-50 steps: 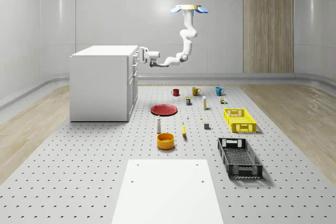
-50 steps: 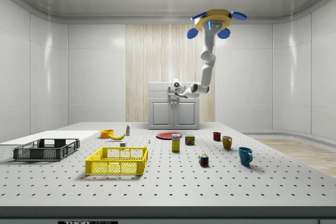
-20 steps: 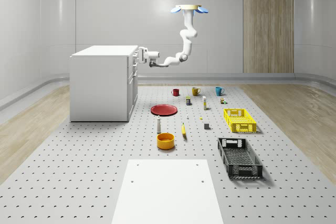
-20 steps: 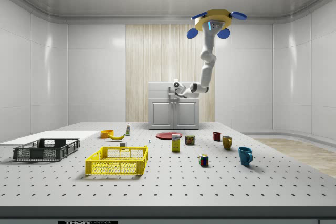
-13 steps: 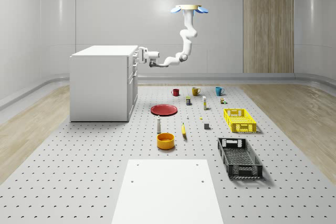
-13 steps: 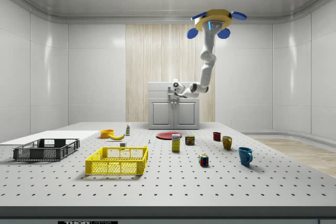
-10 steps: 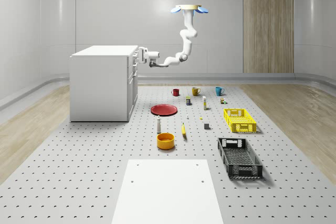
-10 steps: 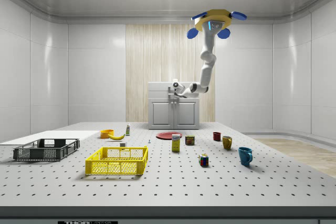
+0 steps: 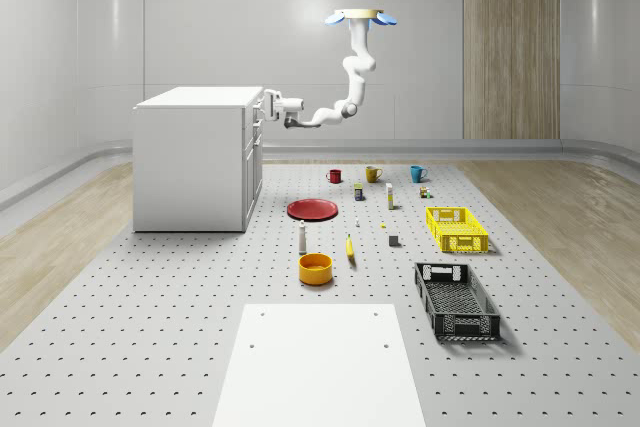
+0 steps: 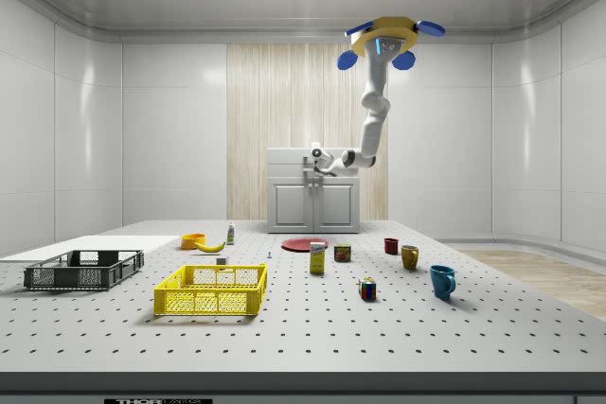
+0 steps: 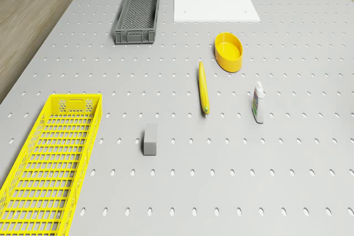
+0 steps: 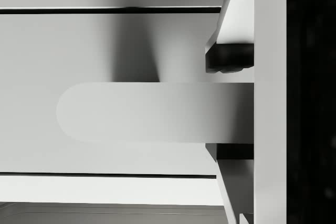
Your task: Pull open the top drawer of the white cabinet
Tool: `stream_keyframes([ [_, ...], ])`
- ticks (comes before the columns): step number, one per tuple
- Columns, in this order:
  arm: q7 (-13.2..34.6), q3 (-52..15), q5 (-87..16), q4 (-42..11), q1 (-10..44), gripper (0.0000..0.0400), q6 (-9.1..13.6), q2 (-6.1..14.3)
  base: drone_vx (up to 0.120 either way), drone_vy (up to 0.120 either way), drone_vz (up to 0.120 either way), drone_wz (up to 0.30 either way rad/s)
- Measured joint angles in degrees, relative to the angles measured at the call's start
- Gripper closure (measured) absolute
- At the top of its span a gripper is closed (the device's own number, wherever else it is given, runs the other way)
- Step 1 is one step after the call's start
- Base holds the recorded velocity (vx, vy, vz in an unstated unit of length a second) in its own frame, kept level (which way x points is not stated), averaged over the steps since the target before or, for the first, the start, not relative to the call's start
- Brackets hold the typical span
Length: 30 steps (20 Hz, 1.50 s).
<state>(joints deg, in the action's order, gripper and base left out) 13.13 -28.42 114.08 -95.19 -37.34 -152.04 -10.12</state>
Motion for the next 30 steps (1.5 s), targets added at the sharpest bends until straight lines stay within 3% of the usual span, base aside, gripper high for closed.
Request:
stream_keyframes([
  [4,-3.47,-0.31,1.22,-0.16,0.23,0.0277,0.0,-0.13,0.0,0.0,0.0,0.0],
  [5,-1.44,-0.21,0.57,-0.11,0.17,0.0257,-0.06,0.03,0.0,0.0,0.0,0.0],
  [6,3.4,0.5,-2.27,0.25,-0.32,0.0201,-0.06,0.34,0.0,0.0,0.0,0.0],
  [7,-0.77,1.04,-2.28,0.51,-0.81,0.0221,0.16,-0.31,0.0,0.0,0.0,0.0],
  [9,-0.99,1.06,-1.4,0.26,-0.72,0.025,0.17,-0.16,0.0,0.0,0.0,0.0],
  [11,-0.84,1.07,-0.73,-0.56,-0.5,0.0255,0.53,0.53,0.0,0.0,0.0,0.0],
  [13,3.57,1.65,-1.89,-1.12,-0.64,0.0205,0.9,1.51,0.0,0.0,0.0,0.0],
  [14,0.33,1.99,-0.85,-1.45,-0.87,0.0226,1.16,1.45,0.0,0.0,0.0,0.0],
  [16,0.02,2.0,-0.22,-2.01,-0.68,0.0249,1.41,1.85,0.0,0.0,0.0,0.0],
  [17,-3.62,1.81,1.56,-2.65,-0.42,0.0259,1.65,1.91,0.0,0.0,0.0,0.0],
  [20,-2.35,1.8,1.61,-3.85,0.04,0.0278,2.34,3.07,0.0,0.0,0.0,0.0],
  [25,-1.2,2.1,1.67,-6.69,0.81,0.0265,4.01,5.63,0.0,0.0,0.0,0.0],
  [26,-3.28,2.1,2.59,-7.3,0.99,0.0272,4.33,5.84,0.0,0.0,0.0,0.0],
  [30,-1.51,1.97,2.25,-8.59,1.82,0.0277,5.16,7.13,0.0,0.0,0.0,0.0],
])
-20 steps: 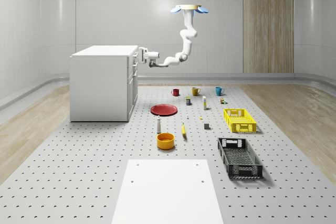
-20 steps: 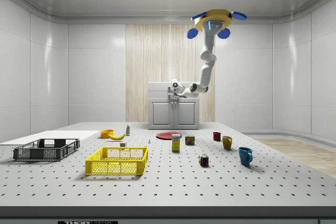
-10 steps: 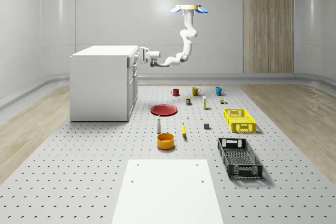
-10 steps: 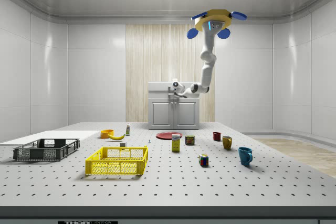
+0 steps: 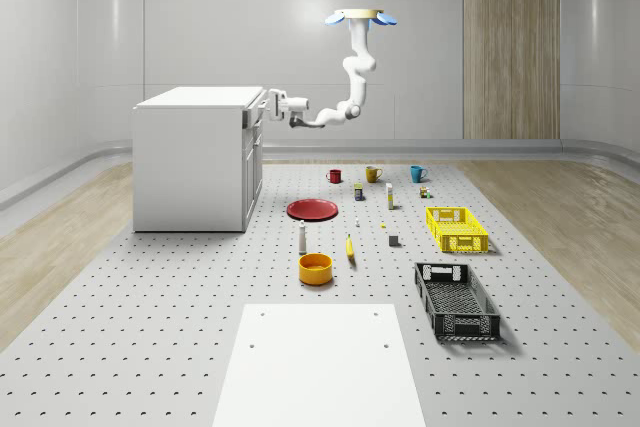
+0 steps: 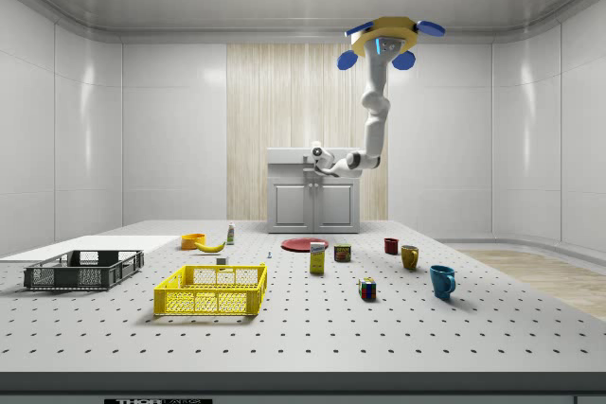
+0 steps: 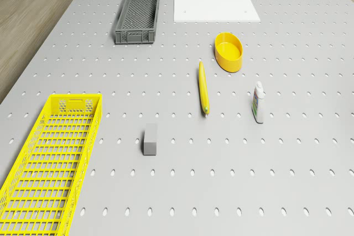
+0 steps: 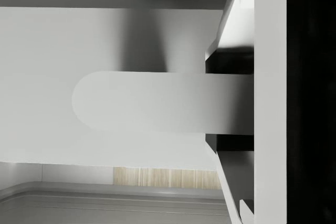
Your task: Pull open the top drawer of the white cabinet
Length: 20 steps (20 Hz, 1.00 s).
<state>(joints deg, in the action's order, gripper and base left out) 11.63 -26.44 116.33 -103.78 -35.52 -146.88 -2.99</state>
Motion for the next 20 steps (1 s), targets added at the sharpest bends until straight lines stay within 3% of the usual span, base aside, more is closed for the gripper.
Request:
stream_keyframes([
  [4,-1.94,-0.55,0.38,-2.25,1.34,0.027,1.39,1.74,0.0,0.0,0.0,0.0],
  [5,-0.56,-0.86,1.22,-2.85,1.84,0.0253,1.56,2.07,0.0,0.0,0.0,0.0],
  [10,1.81,1.19,0.56,-6.13,1.18,0.0283,3.87,5.37,0.0,0.0,0.0,0.0],
  [16,3.37,3.65,0.05,-9.68,1.09,0.0271,6.07,8.72,0.0,0.0,0.0,0.0],
  [20,3.98,4.6,-0.06,-12.16,2.56,0.0285,7.62,11.03,0.0,0.0,0.0,0.0],
])
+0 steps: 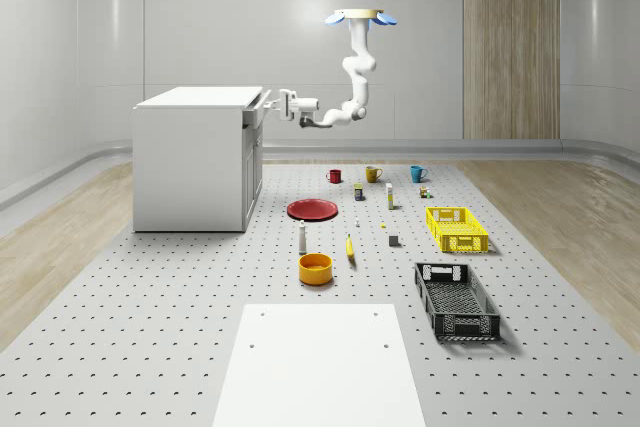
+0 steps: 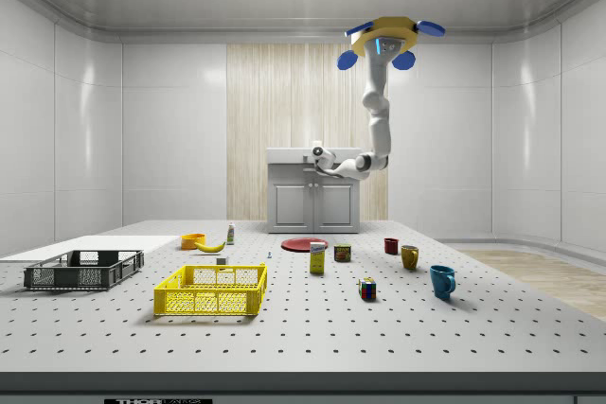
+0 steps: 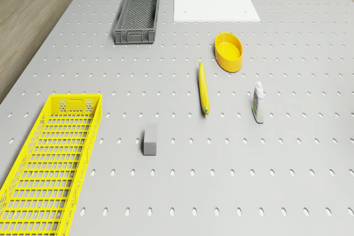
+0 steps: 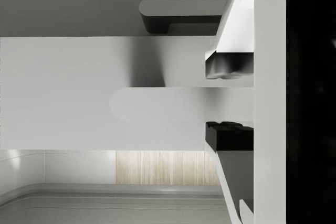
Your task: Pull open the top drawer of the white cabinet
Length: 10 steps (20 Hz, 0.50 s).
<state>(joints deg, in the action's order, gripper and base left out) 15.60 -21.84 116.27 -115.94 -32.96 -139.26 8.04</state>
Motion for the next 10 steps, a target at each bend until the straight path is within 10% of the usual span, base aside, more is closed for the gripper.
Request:
stream_keyframes([
  [10,1.04,0.63,-0.43,-4.51,3.05,0.0294,3.23,4.2,0.0,-0.012,0.0,0.0],
])
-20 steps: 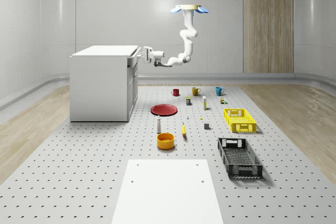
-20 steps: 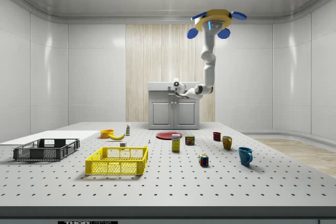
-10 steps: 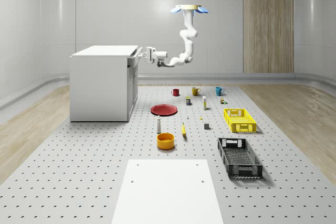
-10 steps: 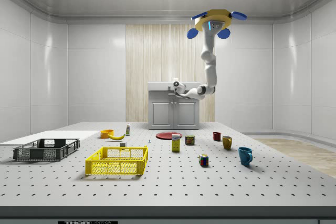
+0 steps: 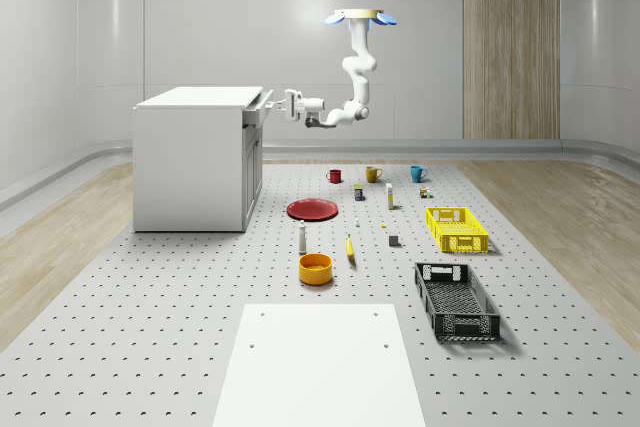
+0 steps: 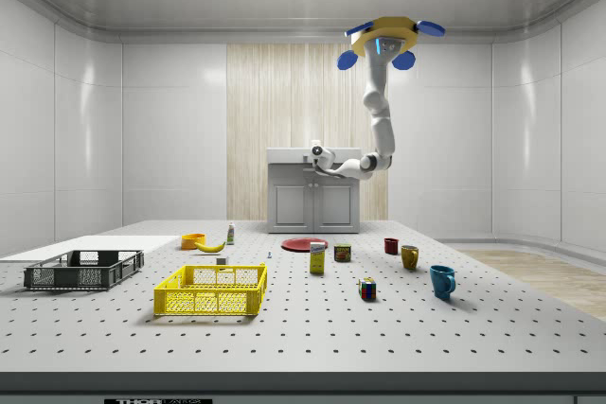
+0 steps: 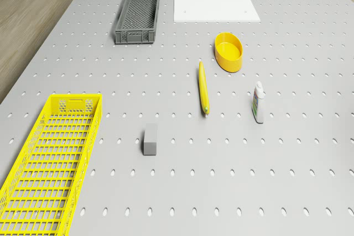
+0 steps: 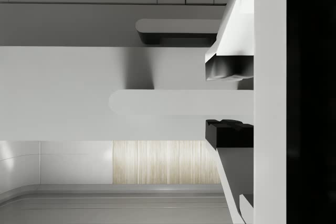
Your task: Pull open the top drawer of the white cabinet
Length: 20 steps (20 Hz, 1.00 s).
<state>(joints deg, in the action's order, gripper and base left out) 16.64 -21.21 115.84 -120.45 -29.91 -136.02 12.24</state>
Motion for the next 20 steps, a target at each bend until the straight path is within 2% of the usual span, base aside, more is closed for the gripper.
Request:
stream_keyframes([
  [3,0.11,-0.26,-0.01,-0.37,0.51,0.0197,0.33,0.35,0.0,-0.013,0.0,0.0],
  [7,0.08,-0.92,0.1,-0.1,1.09,0.0133,0.24,0.14,0.0,0.0,0.0,0.0],
  [12,-0.52,-2.69,0.52,2.48,1.38,0.0106,-1.52,-2.2,0.0,0.0,0.0,0.0],
  [20,-1.7,-5.22,0.94,7.21,1.25,0.0096,-4.89,-6.51,0.0,0.0,0.0,0.0],
])
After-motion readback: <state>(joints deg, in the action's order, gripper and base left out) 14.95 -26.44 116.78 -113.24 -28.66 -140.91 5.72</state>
